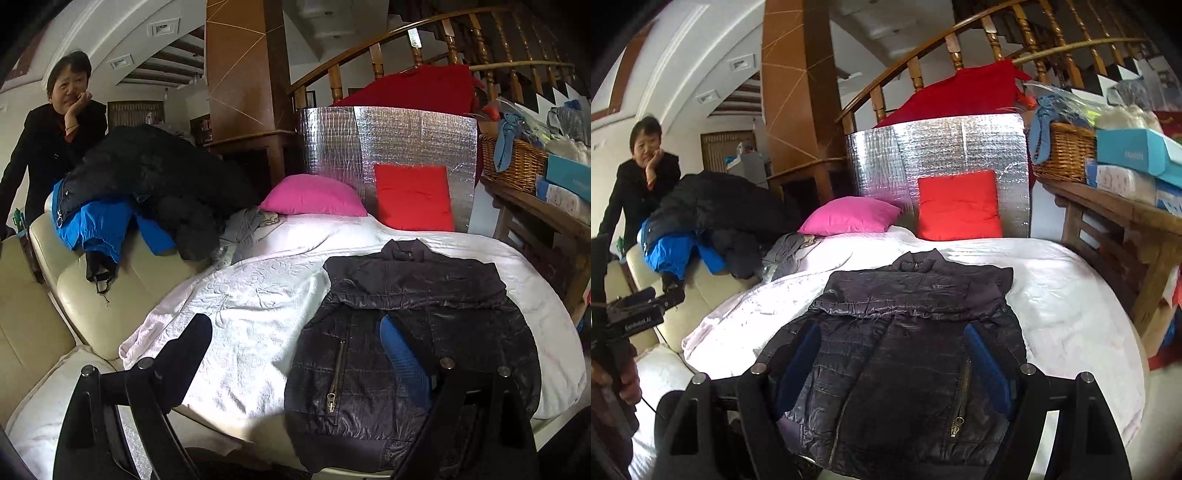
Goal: Fold large clothes
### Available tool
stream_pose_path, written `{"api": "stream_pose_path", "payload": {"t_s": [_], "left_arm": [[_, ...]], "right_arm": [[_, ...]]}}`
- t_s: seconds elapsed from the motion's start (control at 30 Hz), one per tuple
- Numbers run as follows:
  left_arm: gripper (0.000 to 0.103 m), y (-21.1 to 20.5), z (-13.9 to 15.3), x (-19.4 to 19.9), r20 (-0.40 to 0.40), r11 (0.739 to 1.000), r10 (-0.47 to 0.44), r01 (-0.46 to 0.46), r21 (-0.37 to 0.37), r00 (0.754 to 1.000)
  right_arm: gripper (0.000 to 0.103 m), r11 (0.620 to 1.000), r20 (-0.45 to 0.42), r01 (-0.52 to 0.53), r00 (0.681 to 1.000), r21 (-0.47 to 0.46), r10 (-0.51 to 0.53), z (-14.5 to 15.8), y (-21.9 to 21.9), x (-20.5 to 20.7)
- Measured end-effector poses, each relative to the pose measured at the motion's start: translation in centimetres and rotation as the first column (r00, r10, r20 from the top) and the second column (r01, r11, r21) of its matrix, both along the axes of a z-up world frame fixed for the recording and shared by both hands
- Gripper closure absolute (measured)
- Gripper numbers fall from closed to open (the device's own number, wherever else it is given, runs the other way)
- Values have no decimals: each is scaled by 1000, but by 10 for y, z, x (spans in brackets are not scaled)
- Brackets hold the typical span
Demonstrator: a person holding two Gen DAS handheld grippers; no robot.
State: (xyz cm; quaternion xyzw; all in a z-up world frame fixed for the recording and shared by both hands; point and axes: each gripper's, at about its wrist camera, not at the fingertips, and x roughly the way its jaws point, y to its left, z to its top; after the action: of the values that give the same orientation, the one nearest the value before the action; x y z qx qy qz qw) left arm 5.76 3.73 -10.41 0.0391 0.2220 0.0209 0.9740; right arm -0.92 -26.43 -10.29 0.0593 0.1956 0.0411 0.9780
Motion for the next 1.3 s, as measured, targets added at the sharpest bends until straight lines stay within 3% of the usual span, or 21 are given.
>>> {"api": "stream_pose_path", "payload": {"t_s": [0.87,0.97,1.03,1.23,1.3], "left_arm": [[11,-12,-12,6,-28,1000,-3,3,30,1000],[11,-11,-19,8,-65,1000,-24,23,-12,998],[11,-8,-27,4,-102,996,-53,45,-78,993],[11,-7,-67,-57,-178,967,-125,80,-242,976],[11,-12,-76,-84,-159,967,-149,110,-230,976]], "right_arm": [[20,998,-30,30,999,64,-28,-19,-16,8],[21,997,-27,32,999,64,-30,-20,-16,9],[20,996,-33,32,999,77,-30,-22,-18,12],[20,993,-45,61,997,105,-57,-25,-27,15],[20,992,-35,67,997,111,-63,-23,-31,12]]}}
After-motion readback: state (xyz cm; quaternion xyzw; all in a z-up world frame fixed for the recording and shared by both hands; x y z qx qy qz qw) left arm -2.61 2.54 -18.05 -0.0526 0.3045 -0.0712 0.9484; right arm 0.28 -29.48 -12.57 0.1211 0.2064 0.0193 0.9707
